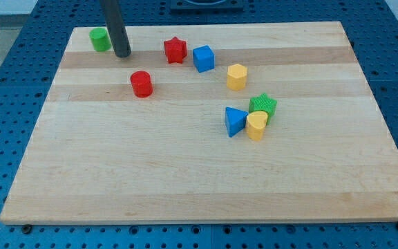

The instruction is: Move the red star to the top center

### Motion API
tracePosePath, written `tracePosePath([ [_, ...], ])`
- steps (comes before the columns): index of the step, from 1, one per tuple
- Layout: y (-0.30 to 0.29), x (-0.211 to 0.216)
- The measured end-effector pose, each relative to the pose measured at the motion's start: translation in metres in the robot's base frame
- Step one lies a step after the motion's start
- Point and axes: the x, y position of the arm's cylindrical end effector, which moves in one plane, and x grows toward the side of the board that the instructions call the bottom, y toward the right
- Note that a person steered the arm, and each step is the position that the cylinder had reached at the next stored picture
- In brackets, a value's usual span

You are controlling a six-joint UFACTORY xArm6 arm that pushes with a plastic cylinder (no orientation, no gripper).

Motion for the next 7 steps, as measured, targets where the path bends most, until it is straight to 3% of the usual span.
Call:
tracePosePath([
  [7, 0.139, 0.018],
])
